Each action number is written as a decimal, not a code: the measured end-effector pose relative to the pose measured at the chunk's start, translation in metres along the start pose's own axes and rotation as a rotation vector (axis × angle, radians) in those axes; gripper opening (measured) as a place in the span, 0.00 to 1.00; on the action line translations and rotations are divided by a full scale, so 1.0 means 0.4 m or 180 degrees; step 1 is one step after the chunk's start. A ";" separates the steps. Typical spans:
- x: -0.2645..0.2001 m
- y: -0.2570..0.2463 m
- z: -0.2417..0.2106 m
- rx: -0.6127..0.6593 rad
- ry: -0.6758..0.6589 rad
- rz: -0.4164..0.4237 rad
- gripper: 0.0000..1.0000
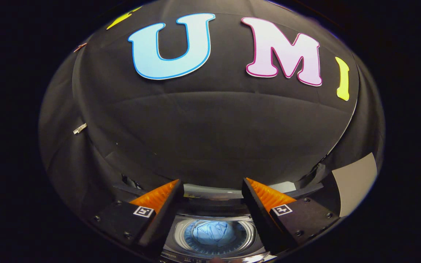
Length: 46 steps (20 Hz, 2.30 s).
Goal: Put the clothes into the washing machine and then close the washing machine lid.
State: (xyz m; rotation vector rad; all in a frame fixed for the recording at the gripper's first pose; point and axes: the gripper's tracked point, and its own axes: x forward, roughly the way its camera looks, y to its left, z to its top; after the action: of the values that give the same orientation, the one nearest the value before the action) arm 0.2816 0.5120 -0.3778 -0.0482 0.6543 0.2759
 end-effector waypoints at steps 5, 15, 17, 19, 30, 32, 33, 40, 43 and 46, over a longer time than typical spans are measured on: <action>-0.061 0.005 -0.044 -0.0011 -0.0040 0.0007 1.00; -0.116 0.004 -0.097 -0.0019 -0.0119 0.0075 1.00; -0.125 0.002 -0.113 -0.0015 -0.0127 0.0094 1.00; -0.136 0.001 -0.125 -0.0024 -0.0128 0.0110 1.00; -0.184 0.002 -0.238 0.0009 0.0071 0.0245 1.00; -0.186 -0.007 -0.291 -0.0030 0.0217 0.0215 1.00; -0.189 -0.011 -0.324 -0.0064 0.0293 0.0208 1.00; -0.223 -0.035 -0.551 -0.0084 0.0839 0.0196 1.00; -0.277 -0.035 -0.517 -0.0040 0.0739 0.0259 1.00; -0.347 -0.059 -0.427 -0.0028 0.0479 0.0289 1.00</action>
State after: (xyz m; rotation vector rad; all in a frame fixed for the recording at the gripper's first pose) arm 0.0810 0.4339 -0.4302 -0.0480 0.8060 0.3652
